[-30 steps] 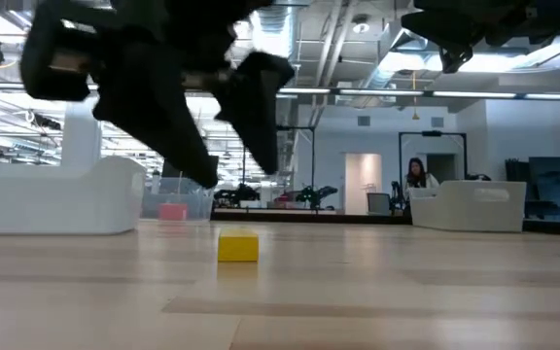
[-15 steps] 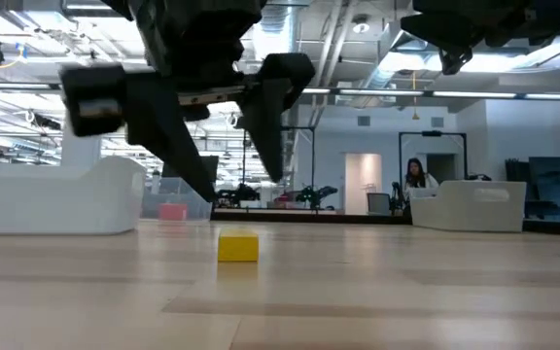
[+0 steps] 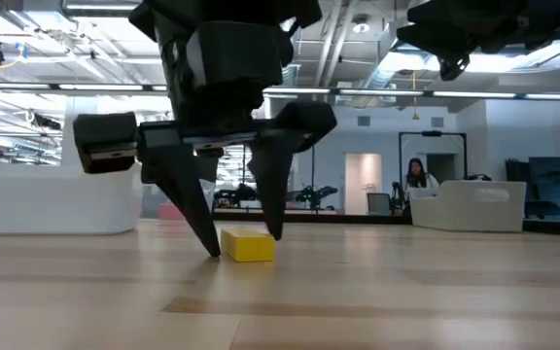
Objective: Sort & place blocks by color
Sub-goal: Put the yellow block into the white bin
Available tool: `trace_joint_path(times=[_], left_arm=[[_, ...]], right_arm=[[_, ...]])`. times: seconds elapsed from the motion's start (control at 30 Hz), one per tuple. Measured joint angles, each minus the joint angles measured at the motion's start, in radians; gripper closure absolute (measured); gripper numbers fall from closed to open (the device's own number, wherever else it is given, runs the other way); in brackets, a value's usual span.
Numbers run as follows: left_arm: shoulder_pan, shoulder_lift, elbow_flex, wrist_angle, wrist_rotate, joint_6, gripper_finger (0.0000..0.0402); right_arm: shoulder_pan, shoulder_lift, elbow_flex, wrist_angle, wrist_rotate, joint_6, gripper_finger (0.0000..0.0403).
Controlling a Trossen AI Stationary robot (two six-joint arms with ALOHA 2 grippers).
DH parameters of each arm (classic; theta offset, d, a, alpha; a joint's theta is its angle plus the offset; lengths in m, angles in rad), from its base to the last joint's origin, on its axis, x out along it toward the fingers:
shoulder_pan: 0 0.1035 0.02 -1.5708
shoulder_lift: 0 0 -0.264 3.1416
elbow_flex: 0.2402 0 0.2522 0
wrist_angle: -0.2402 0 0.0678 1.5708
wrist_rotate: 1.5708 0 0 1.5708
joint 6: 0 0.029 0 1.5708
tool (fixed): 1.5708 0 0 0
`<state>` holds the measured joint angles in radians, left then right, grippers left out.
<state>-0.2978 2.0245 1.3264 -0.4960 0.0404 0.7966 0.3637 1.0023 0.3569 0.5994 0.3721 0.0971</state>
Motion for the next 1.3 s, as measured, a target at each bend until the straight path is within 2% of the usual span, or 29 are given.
trace_joint_path(times=[0.13, 0.27, 0.33, 0.4, 0.5, 0.6, 0.8, 1.03, 1.17, 1.3], left_arm=[[0.023, 0.003, 0.005, -0.041, 0.040, -0.071, 0.0261], [0.064, 0.003, 0.006, -0.066, 0.097, -0.287, 0.0337], [0.085, 0.000, 0.007, -0.080, 0.132, -0.381, 0.0337], [0.093, -0.010, 0.015, -0.123, 0.125, -0.444, 0.0337], [0.083, -0.048, 0.024, -0.192, 0.016, -0.454, 0.0337], [0.079, -0.137, 0.023, -0.218, -0.125, -0.471, 0.0337], [0.121, -0.347, -0.033, -0.266, -0.254, -0.611, 0.0337], [0.129, -0.680, -0.242, -0.219, -0.377, -0.769, 0.0329], [0.129, -0.872, -0.453, -0.091, -0.424, -0.879, 0.0322], [0.129, -1.055, -0.639, -0.055, -0.457, -1.019, 0.0330]], right_arm=[[0.000, 0.000, 0.000, -0.005, 0.000, 0.000, 0.0244], [0.000, 0.000, 0.000, 0.001, 0.000, 0.000, 0.0244], [0.000, 0.000, 0.000, 0.006, 0.000, 0.000, 0.0244], [0.000, 0.000, 0.000, 0.007, -0.002, 0.000, 0.0244], [0.000, 0.000, 0.000, 0.007, -0.002, 0.001, 0.0244], [0.001, 0.000, 0.000, 0.015, -0.002, 0.001, 0.0244], [0.015, 0.000, 0.000, 0.016, -0.004, 0.000, 0.0244], [0.016, 0.000, 0.000, 0.014, -0.004, 0.001, 0.0244], [0.016, 0.000, -0.001, 0.018, -0.005, 0.001, 0.0244], [0.016, 0.000, -0.001, 0.021, -0.005, 0.001, 0.0244]])
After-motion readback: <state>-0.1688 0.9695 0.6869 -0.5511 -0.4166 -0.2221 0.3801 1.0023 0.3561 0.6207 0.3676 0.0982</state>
